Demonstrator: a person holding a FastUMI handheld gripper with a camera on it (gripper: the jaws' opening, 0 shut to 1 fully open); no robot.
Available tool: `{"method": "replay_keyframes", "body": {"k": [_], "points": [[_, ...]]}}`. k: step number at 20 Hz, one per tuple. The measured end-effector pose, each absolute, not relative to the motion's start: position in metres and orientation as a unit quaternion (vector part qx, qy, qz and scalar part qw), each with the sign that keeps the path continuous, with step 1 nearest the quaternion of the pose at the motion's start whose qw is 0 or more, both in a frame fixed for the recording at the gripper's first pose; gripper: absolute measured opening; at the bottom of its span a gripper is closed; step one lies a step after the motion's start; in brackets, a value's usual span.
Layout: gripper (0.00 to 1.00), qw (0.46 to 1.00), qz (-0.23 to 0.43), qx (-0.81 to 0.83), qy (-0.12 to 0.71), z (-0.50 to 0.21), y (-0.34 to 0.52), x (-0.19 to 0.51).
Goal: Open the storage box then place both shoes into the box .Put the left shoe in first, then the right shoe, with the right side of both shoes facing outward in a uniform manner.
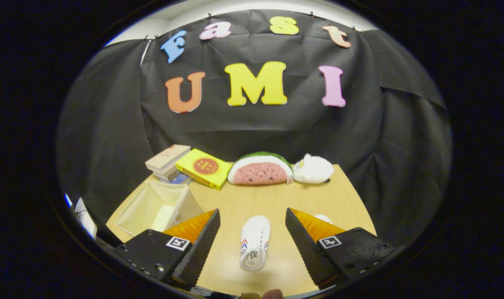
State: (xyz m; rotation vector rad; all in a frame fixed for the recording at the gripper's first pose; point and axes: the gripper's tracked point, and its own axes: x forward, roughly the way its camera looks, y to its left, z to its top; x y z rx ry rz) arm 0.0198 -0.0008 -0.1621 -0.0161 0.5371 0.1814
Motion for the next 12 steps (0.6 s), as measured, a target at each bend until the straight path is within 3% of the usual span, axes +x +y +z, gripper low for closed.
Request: {"method": "replay_keyframes", "body": {"k": [7, 12], "points": [[0.96, 0.923, 0.085, 0.001, 0.375, -0.282, -0.030, 0.034], [0.96, 0.903, 0.091, 0.011, 0.420, -0.330, -0.034, 0.058]]}}
